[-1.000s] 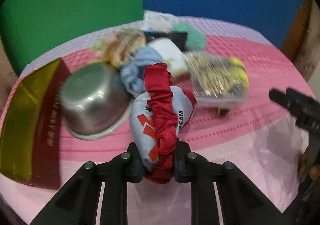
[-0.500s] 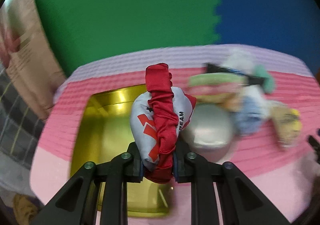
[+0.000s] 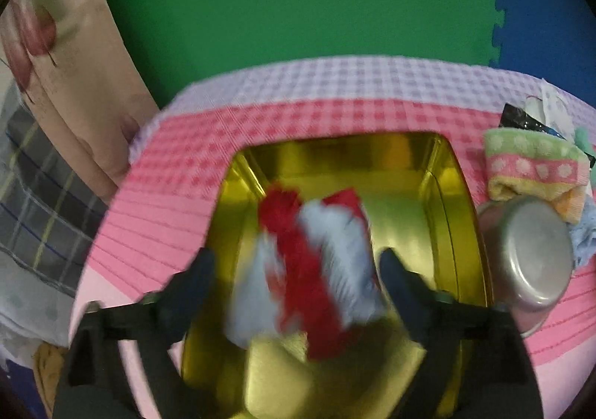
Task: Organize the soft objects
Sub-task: 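Grasp the grey bag with the left tool and drop it into the tin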
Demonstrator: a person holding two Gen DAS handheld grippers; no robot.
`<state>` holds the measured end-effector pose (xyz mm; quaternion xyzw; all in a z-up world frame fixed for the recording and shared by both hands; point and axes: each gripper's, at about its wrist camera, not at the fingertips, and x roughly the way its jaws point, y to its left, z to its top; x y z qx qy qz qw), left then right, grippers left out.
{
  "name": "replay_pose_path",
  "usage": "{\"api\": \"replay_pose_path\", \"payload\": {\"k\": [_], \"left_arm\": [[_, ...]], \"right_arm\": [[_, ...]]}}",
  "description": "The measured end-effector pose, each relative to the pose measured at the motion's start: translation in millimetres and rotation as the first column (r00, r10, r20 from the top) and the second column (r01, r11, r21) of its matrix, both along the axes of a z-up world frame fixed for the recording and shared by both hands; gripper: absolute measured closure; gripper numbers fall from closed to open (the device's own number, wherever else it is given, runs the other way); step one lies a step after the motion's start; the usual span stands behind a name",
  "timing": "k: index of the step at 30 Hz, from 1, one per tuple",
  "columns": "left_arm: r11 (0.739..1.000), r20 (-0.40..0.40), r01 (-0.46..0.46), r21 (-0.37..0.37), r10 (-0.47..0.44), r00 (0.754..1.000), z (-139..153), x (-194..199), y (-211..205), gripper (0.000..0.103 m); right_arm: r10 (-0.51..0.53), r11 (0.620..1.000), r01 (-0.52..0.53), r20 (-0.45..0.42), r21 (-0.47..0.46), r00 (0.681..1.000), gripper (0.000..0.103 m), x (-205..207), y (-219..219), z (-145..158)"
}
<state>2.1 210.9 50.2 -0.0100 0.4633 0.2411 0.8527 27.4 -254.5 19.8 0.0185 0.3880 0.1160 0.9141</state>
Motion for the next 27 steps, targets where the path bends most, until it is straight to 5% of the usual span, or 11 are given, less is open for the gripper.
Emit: {"api": "replay_pose_path", "payload": {"k": [5, 12, 22, 27], "left_arm": [[0.999, 0.064, -0.020, 0.038, 0.017, 0.998, 11.1, -5.9, 4.2, 0.000], [0.990, 0.213, -0.120, -0.068, 0.132, 0.968, 45.8, -52.4, 7.1, 0.000], [0.963, 0.133, -0.128, -0.239, 0.163, 0.978, 31.0, -123.4, -37.9, 0.000], [0.964, 0.127, -0.144, -0.225, 0.175, 0.976, 26.5, -148.5, -53.4, 0.000]], "right_arm": [[0.001, 1.000, -0.001, 0.003, 0.005, 1.000, 0.000, 0.1, -1.1, -0.4], [0.019, 0.999, -0.021, 0.037, 0.046, 0.999, 0.000, -9.1, -6.6, 9.1], [0.204, 0.972, -0.203, 0.000, 0.123, 0.979, 0.000, -12.9, 50.0, 64.5], [0.266, 0.958, -0.246, -0.137, 0.148, 0.954, 0.001, 15.0, 91.2, 74.2]]}}
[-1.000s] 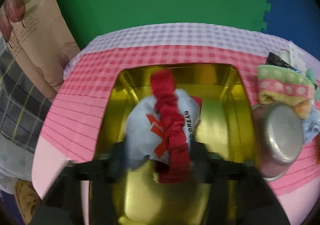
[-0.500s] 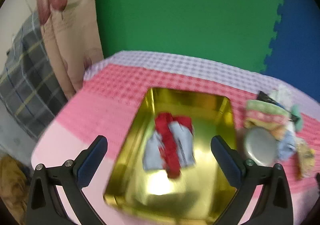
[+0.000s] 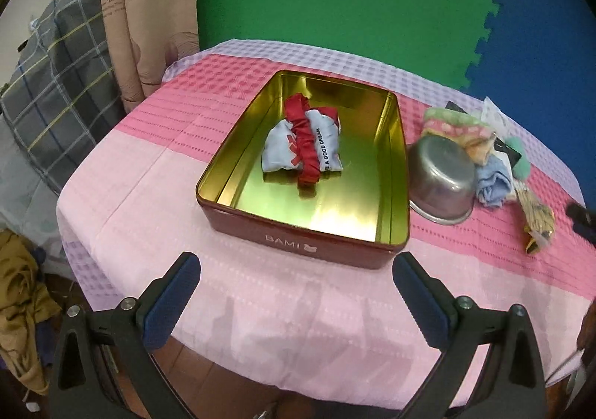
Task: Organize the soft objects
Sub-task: 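Grasp the grey bag with the left tool and drop it into the tin, then grasp the cotton swab bag with the right tool and drop it into the tin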
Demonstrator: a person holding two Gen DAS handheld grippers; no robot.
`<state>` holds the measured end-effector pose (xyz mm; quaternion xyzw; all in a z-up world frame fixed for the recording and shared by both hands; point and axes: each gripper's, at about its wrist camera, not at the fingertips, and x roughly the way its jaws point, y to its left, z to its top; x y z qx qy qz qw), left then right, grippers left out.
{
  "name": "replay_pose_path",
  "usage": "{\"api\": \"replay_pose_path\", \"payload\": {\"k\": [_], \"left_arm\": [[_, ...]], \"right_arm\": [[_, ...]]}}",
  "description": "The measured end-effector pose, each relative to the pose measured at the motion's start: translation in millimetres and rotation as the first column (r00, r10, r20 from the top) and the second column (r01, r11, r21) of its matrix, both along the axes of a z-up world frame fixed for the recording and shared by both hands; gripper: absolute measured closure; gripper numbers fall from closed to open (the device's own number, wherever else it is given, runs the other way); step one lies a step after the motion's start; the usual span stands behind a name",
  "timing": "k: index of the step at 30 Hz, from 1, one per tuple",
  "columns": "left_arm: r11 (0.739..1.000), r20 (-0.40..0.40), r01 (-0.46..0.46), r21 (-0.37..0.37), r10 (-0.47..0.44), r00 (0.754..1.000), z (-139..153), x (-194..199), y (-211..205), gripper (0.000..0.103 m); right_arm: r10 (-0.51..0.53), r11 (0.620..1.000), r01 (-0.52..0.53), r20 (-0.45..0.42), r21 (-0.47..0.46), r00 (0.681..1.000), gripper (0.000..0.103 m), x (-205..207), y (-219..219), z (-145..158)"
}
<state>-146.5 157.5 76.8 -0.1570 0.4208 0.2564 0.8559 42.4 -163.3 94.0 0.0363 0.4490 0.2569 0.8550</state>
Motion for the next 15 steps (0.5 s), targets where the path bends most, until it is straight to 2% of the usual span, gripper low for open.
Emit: {"api": "replay_pose_path", "payload": {"k": [3, 7, 10, 13, 15], "left_arm": [[1.000, 0.011, 0.018, 0.013, -0.018, 1.000, 1.1, -6.0, -3.0, 0.000], [0.997, 0.007, 0.047, 0.068, -0.048, 0.999, 1.7, -4.4, -10.0, 0.000], [0.991, 0.002, 0.084, 0.108, -0.084, 0.996, 1.0, -3.0, -18.3, 0.000], [0.985, -0.012, 0.126, 0.120, -0.125, 0.992, -1.3, 0.4, -25.2, 0.000], [0.982, -0.018, 0.138, 0.128, -0.137, 0.990, -1.8, 1.5, -27.5, 0.000]], "right_arm": [[0.012, 1.000, -0.011, -0.101, 0.002, 0.995, 0.002, 21.6, 16.8, 0.0], [-0.008, 1.000, 0.002, -0.212, -0.027, 0.977, 0.006, 43.3, 26.0, -7.7], [0.002, 0.999, -0.011, -0.260, -0.035, 0.966, 0.006, 55.9, 34.6, -14.7], [-0.003, 0.995, -0.026, -0.299, -0.093, 0.954, 0.007, 61.5, 46.3, -25.0], [-0.005, 0.987, -0.042, -0.296, -0.154, 0.955, 0.007, 62.0, 55.0, -29.8]]}}
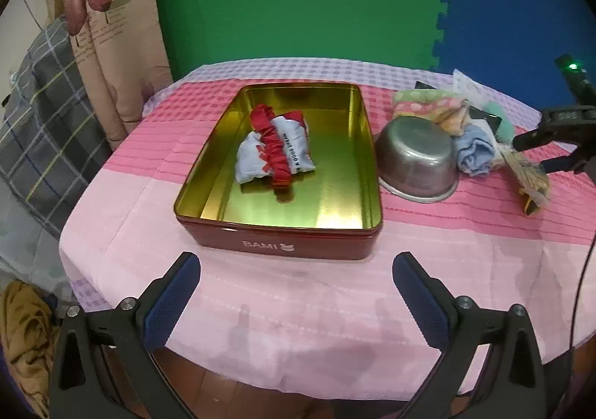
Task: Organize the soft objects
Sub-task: 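Grasp the cotton swab bag with the right tool and drop it into the tin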
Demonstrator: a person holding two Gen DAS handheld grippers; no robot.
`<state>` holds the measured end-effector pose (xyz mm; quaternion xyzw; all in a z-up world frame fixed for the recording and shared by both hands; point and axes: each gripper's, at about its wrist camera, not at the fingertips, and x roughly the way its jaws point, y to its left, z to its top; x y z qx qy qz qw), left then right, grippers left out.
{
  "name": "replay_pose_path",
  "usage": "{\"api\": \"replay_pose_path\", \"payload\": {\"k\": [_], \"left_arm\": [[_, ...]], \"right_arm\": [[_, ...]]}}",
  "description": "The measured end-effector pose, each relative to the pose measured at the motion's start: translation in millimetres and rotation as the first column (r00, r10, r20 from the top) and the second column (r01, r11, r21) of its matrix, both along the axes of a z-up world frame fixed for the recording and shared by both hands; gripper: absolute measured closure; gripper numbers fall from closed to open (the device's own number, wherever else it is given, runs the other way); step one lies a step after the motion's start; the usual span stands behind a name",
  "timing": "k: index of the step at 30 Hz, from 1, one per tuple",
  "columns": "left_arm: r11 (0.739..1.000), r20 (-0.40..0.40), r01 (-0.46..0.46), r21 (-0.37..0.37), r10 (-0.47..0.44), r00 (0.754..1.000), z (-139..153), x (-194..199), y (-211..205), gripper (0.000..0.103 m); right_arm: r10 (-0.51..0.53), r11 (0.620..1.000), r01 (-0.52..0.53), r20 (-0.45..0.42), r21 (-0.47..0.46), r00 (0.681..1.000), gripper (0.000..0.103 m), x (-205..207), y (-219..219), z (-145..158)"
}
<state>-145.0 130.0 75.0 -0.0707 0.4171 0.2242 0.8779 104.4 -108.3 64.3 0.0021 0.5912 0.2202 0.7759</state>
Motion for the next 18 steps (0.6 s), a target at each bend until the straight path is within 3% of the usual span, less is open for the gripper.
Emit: {"api": "replay_pose_path", "payload": {"k": [3, 4, 5, 6, 8, 12, 18], "left_arm": [[1.000, 0.007, 0.014, -0.013, -0.014, 1.000, 0.0, 0.1, -0.5, 0.000], [1.000, 0.009, 0.011, -0.017, -0.011, 1.000, -0.1, -0.2, 0.1, 0.000], [1.000, 0.010, 0.010, -0.019, -0.010, 1.000, -0.7, -0.6, 0.2, 0.000], [1.000, 0.009, 0.011, -0.027, -0.010, 1.000, -2.1, -0.7, 0.6, 0.000], [0.999, 0.003, 0.015, -0.035, -0.015, 1.000, -3.6, 0.3, 1.5, 0.000], [0.999, -0.012, 0.017, -0.032, -0.017, 1.000, -6.6, 2.1, 1.5, 0.000], [0.999, -0.008, 0.011, -0.040, -0.012, 1.000, -6.2, -0.1, 5.2, 0.000]], "right_arm": [[0.009, 0.999, -0.009, -0.011, -0.034, 1.000, 0.015, 3.4, 5.9, -7.2], [0.016, 0.998, -0.016, -0.005, -0.062, 1.000, 0.036, 4.9, 8.5, -8.8], [0.023, 0.996, -0.023, 0.003, -0.088, 1.000, 0.064, 5.4, 13.1, -12.1], [0.025, 0.995, -0.025, -0.004, -0.098, 1.000, 0.069, 7.1, 15.9, -15.7], [0.028, 0.995, -0.030, -0.029, -0.096, 0.999, 0.069, 9.5, 19.5, -23.8], [0.054, 0.989, -0.053, 0.005, -0.135, 0.999, 0.076, 6.7, 25.7, -29.1], [0.062, 0.998, -0.060, 0.076, -0.025, 0.995, 0.084, -9.7, 19.9, -3.0]]}}
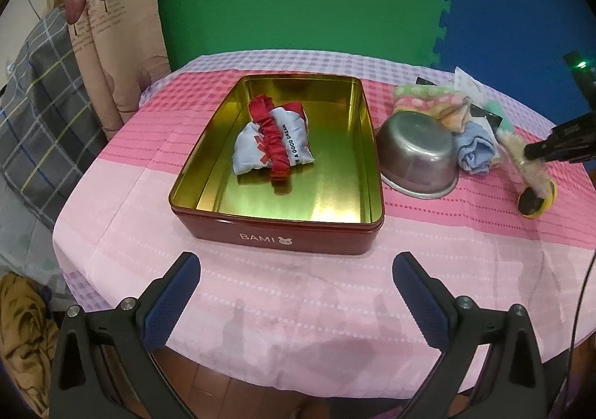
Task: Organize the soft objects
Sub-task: 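Grasp the cotton swab bag with the right tool and drop it into the tin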
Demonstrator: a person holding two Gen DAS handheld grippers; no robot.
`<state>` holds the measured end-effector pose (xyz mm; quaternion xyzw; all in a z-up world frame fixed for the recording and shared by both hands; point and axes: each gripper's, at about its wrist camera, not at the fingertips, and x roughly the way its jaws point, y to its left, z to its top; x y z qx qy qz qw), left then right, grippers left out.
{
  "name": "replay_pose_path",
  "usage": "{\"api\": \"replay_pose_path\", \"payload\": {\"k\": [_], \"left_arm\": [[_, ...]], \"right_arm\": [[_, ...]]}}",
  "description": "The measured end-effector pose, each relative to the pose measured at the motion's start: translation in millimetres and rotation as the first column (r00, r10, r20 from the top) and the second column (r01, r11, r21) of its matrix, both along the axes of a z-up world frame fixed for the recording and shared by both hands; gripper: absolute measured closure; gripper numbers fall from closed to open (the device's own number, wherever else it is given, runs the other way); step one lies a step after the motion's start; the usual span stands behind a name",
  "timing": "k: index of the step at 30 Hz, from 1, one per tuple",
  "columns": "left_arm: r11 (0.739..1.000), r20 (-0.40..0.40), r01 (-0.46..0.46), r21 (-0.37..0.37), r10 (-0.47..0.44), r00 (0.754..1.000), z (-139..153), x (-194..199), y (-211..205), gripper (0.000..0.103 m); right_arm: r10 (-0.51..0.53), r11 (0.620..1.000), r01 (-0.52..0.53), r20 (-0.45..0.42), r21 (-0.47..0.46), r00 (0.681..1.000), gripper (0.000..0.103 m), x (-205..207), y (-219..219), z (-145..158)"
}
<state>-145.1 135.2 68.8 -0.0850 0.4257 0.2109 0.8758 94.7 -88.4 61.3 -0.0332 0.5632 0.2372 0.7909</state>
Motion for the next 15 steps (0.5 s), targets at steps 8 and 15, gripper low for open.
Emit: {"api": "replay_pose_path", "payload": {"k": [8, 15], "left_arm": [[0.999, 0.012, -0.033, 0.002, 0.033, 0.999, 2.5, -2.1, 3.0, 0.000], [0.994, 0.037, -0.106, 0.040, 0.104, 0.994, 8.7, -9.1, 12.2, 0.000]], "right_arm": [[0.095, 0.982, -0.098, 0.028, 0.159, 0.995, 0.084, -21.8, 36.1, 45.5], [0.214, 0.949, -0.216, 0.034, 0.231, 0.976, 0.084, -35.3, 132.2, 58.1]]}}
